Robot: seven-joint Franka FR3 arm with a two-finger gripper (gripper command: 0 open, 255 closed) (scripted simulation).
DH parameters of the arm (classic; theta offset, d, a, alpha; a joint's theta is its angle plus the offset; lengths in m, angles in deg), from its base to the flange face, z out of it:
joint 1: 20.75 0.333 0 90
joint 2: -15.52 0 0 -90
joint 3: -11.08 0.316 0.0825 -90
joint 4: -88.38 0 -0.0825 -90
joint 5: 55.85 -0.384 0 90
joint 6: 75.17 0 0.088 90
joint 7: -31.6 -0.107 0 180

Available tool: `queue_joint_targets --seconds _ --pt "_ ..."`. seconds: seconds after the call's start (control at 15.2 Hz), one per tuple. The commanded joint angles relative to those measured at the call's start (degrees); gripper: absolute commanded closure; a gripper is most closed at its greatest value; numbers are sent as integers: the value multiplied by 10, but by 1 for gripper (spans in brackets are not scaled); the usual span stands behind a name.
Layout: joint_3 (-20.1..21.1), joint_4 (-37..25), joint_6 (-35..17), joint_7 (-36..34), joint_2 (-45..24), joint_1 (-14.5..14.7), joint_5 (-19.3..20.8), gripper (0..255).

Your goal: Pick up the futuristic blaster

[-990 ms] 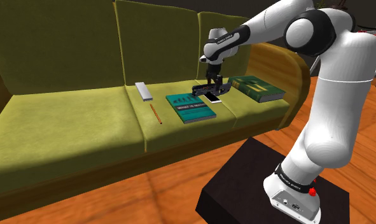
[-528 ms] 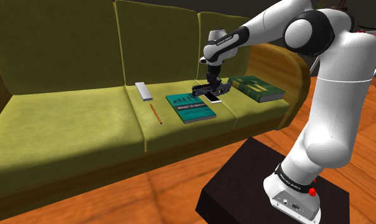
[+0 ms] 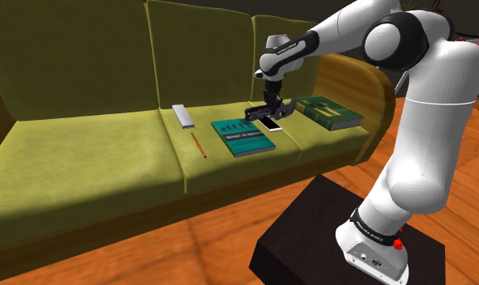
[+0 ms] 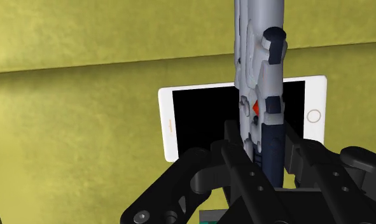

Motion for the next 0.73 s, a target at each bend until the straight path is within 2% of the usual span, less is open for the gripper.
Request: queue_joint_targets --seconds 0.0,0.66 --pt "-1 -6 11 0 7 1 2 255" --pt "-4 -51 81 1 33 4 12 255"
